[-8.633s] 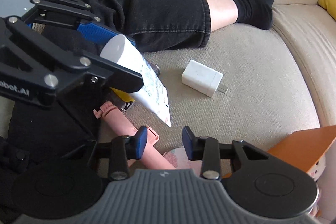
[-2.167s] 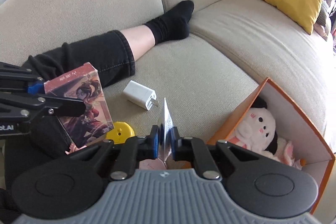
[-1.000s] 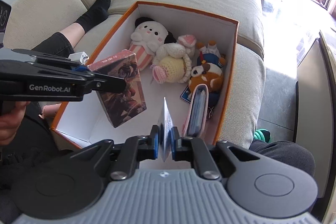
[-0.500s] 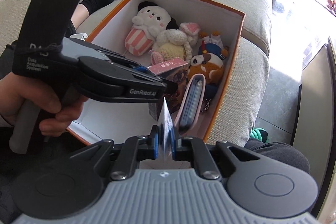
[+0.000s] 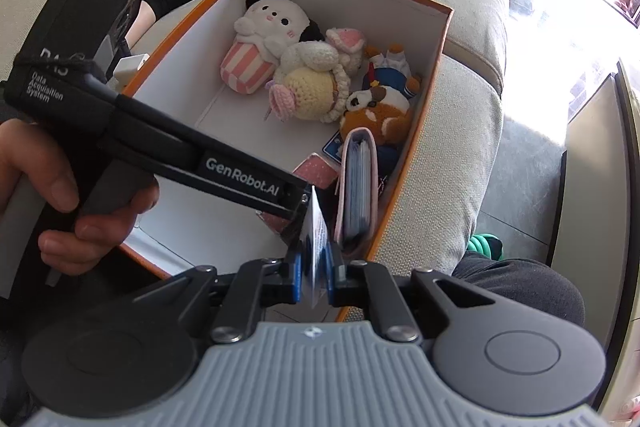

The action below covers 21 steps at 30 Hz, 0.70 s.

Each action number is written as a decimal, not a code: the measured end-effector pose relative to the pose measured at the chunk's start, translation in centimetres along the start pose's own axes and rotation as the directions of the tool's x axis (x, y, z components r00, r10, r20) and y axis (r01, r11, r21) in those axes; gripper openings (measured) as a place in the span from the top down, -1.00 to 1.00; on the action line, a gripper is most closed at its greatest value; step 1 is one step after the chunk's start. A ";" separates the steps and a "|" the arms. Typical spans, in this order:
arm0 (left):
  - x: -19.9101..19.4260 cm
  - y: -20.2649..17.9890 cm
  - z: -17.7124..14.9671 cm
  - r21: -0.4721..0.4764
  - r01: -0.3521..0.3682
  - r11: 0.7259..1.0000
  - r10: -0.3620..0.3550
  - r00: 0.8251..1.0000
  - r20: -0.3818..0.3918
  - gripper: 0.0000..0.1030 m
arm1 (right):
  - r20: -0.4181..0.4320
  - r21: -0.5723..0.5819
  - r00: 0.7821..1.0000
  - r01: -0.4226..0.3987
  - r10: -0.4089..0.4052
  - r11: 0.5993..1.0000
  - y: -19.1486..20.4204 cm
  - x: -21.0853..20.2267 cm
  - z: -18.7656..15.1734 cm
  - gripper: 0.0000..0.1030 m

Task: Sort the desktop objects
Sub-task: 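Lower the card box and lotion tube into the orange box and open both tools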

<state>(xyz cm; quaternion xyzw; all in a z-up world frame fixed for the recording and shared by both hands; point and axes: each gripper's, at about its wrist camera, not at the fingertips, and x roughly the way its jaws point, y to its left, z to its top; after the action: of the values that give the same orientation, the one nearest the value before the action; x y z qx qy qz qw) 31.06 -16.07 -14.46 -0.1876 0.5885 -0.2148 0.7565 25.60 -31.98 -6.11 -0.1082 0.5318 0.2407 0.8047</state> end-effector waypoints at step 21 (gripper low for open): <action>0.9 0.9 1.1 -0.053 0.081 0.995 -0.080 0.996 0.038 0.03 | -0.011 0.033 1.000 -0.015 0.015 0.999 0.1 0.0 0.2 0.77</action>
<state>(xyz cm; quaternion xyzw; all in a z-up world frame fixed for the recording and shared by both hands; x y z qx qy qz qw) 32.40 -15.78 -15.36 -0.2355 0.5725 -0.2256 0.7522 25.70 -31.79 -5.96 -0.0920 0.5410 0.2373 0.8016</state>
